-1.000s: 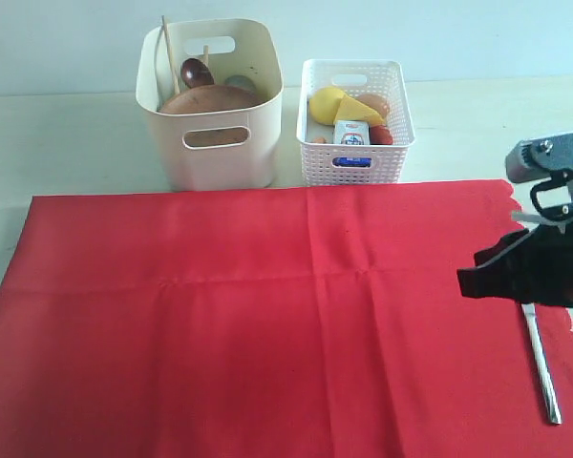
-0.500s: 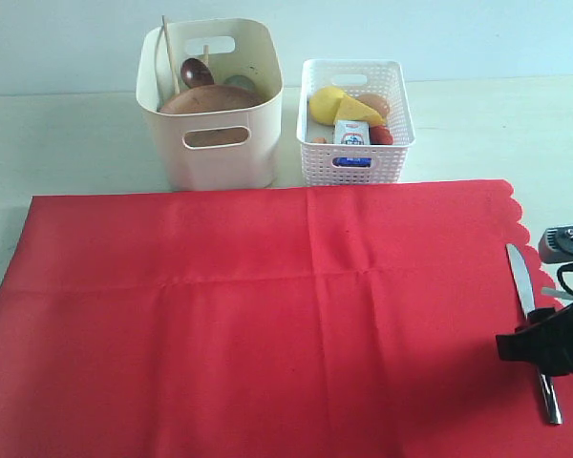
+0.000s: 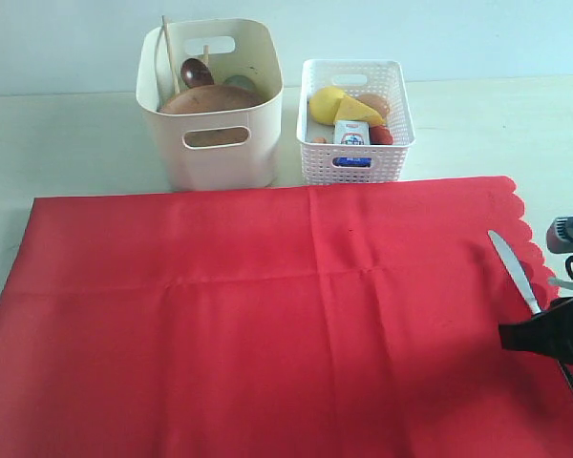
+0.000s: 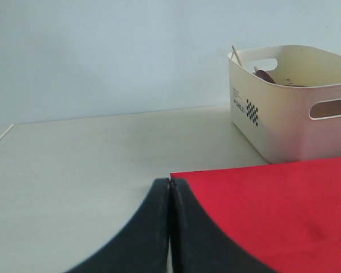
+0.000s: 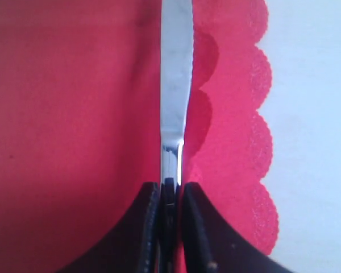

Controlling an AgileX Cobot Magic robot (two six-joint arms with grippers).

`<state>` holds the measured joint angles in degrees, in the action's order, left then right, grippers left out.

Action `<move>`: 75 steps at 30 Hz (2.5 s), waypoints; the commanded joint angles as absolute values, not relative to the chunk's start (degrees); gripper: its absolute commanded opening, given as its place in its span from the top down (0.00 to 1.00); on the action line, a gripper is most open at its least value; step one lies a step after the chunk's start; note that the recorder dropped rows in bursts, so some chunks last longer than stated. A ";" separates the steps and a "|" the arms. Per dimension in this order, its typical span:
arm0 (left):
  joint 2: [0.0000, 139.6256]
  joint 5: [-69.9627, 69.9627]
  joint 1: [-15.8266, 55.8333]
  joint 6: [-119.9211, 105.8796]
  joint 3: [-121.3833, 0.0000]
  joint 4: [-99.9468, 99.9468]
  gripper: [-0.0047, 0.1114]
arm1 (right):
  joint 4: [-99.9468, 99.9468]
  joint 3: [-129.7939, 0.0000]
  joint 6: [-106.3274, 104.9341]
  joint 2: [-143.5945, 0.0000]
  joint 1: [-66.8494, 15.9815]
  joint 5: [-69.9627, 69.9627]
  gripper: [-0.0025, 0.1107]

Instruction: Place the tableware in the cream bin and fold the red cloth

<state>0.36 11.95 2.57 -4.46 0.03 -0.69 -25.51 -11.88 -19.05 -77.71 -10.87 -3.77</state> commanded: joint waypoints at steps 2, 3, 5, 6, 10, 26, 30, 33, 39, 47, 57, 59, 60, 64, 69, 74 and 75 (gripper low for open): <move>0.00 11.54 2.89 -4.18 0.00 -0.90 0.96 | -25.45 -11.82 -19.29 -67.39 -10.65 2.82 0.98; 0.00 11.54 2.89 -4.18 0.00 -0.90 0.96 | -25.45 -11.93 -19.29 -65.52 -10.65 4.31 0.98; 0.00 11.54 2.89 -4.18 0.00 -0.90 0.96 | -25.45 -11.93 -19.29 -62.44 -10.65 5.64 0.98; 0.00 11.54 2.89 -4.18 0.00 -0.90 0.96 | -25.45 -11.93 -19.29 -60.96 -10.65 5.89 0.98; 0.00 11.54 2.89 -4.18 0.00 -0.90 0.96 | -28.28 -12.22 -19.44 -57.14 -10.65 5.89 0.98; 0.00 11.54 2.89 -4.18 0.00 -0.90 0.96 | -36.72 -23.41 -25.19 -58.36 -10.65 10.84 0.98; 0.00 11.54 2.89 -4.18 0.00 -0.90 0.96 | -46.43 -28.64 -36.26 -63.52 -10.65 11.92 0.98; 0.00 11.54 2.89 -4.18 0.00 -0.90 0.96 | -53.37 -33.63 -44.65 -69.85 -10.65 14.84 0.98; 0.00 11.54 2.89 -4.18 0.00 -0.90 0.96 | -50.29 -43.52 -50.22 -78.15 -10.65 26.69 0.98; 0.00 11.54 2.89 -4.18 0.00 -0.90 0.96 | -19.95 -38.02 -17.92 -77.81 -10.65 27.39 0.98; 0.00 11.54 2.89 -4.18 0.00 -0.90 0.96 | -2.57 -24.85 5.58 -80.11 -10.65 19.08 0.98; 0.00 11.54 2.89 -4.18 0.00 -0.90 0.96 | -2.57 -23.29 5.78 -80.34 -10.65 16.72 0.97; 0.00 11.54 2.89 -4.18 0.00 -0.90 0.96 | -2.57 -22.61 6.22 -80.64 -10.65 15.79 0.95; 0.00 11.54 2.89 -4.18 0.00 -0.90 0.96 | -2.57 -22.07 7.61 -82.00 -10.65 14.93 0.74; 0.00 11.54 2.89 -4.18 0.00 -0.90 0.96 | 0.00 -22.07 7.61 -83.15 -10.65 14.30 0.41; 0.00 11.54 2.89 -4.18 0.00 -0.90 0.96 | 1.58 -22.27 7.75 -83.15 -10.65 9.79 0.33; 0.00 11.54 2.89 -4.18 0.00 -0.90 0.96 | 1.45 -22.27 7.75 -83.15 -10.65 8.61 0.35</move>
<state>0.36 11.95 2.57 -4.46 0.03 -0.69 0.70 -22.37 7.39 -83.13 -10.87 12.14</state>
